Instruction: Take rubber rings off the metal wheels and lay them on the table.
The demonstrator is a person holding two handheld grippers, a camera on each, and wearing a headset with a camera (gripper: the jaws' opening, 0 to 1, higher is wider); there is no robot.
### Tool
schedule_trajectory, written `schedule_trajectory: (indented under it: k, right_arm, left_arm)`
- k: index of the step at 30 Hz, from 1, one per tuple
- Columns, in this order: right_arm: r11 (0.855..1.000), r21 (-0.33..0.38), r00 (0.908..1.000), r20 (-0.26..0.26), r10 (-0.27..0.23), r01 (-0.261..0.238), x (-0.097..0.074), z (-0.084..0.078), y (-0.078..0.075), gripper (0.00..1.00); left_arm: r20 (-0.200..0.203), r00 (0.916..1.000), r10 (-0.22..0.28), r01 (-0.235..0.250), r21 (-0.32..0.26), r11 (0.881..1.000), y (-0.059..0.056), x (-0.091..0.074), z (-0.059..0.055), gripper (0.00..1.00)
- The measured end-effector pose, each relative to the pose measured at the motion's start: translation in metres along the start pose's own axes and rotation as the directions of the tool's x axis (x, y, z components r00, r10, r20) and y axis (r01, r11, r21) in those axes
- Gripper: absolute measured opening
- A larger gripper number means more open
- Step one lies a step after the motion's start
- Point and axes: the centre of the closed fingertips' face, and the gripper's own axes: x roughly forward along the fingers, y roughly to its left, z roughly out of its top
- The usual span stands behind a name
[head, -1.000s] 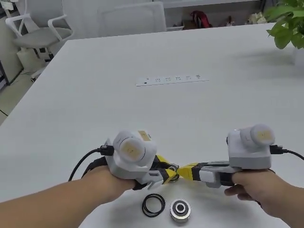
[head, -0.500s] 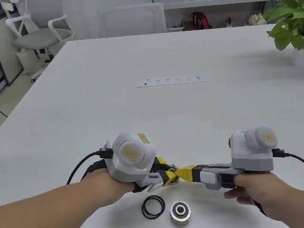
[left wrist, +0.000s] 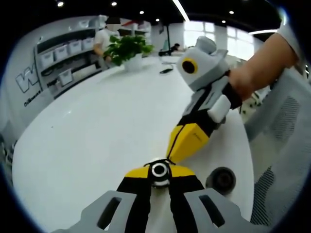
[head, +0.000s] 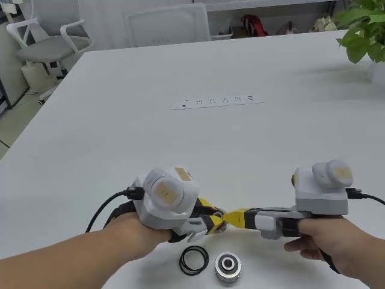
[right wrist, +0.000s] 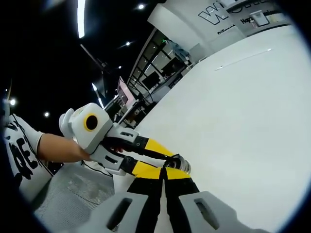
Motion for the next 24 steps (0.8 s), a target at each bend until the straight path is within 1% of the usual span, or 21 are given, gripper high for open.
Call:
schedule_trajectory:
  k: [2,7,8,9,10,12,14,17,19,21,24]
  right_arm:
    - [0.999,-0.005,0.9993,-0.013,-0.036,0.036,0.0,-0.001,-0.008,0.0]
    - [0.999,-0.011,0.9989,-0.018,-0.042,0.042,-0.001,-0.003,-0.009,0.0]
    - [0.999,-0.014,0.9989,-0.019,-0.044,0.043,-0.001,-0.003,-0.009,0.0]
    - [0.999,-0.014,0.9989,-0.019,-0.044,0.044,-0.001,-0.003,-0.01,0.0]
    - [0.999,-0.013,0.9988,-0.019,-0.044,0.044,-0.001,-0.003,-0.01,0.0]
    - [0.999,-0.015,0.9988,-0.018,-0.046,0.045,-0.001,-0.002,-0.01,0.0]
    - [0.999,-0.013,0.9989,-0.017,-0.044,0.044,-0.001,-0.002,-0.01,0.0]
    - [0.999,-0.013,0.9989,-0.016,-0.044,0.044,-0.001,-0.002,-0.01,0.0]
    - [0.999,-0.015,0.9989,-0.017,-0.043,0.042,-0.001,-0.002,-0.009,0.0]
    - [0.999,-0.018,0.9989,-0.019,-0.042,0.042,-0.001,-0.002,-0.009,0.0]
    - [0.999,-0.018,0.999,-0.018,-0.04,0.039,-0.001,-0.001,-0.009,0.0]
  left_arm:
    - [0.007,1.0,-0.004,0.004,-0.008,1.0,0.0,0.0,0.0,0.13]
    - [0.008,0.9995,-0.031,0.031,-0.017,0.999,-0.002,-0.001,0.0,0.14]
    - [0.009,0.9992,-0.038,0.038,-0.028,0.999,-0.003,-0.002,0.0,0.15]
    - [0.009,0.9985,-0.053,0.054,-0.031,0.998,-0.006,-0.002,0.0,0.18]
    - [0.011,0.9982,-0.058,0.059,-0.029,0.998,-0.008,-0.002,0.001,0.2]
    - [0.007,0.9975,-0.07,0.07,-0.012,0.997,-0.012,-0.005,0.0,0.26]
    - [0.011,0.9963,-0.085,0.085,0.001,0.996,-0.015,-0.008,0.0,0.28]
    - [0.029,0.9959,-0.086,0.086,0.004,0.996,-0.016,-0.014,0.003,0.3]
    - [0.056,0.9957,-0.074,0.074,-0.002,0.997,-0.014,-0.019,0.006,0.32]
    - [0.062,0.9949,-0.08,0.081,-0.017,0.997,-0.014,-0.024,0.005,0.33]
    - [0.064,0.9949,-0.079,0.079,-0.008,0.997,-0.015,-0.03,0.003,0.36]
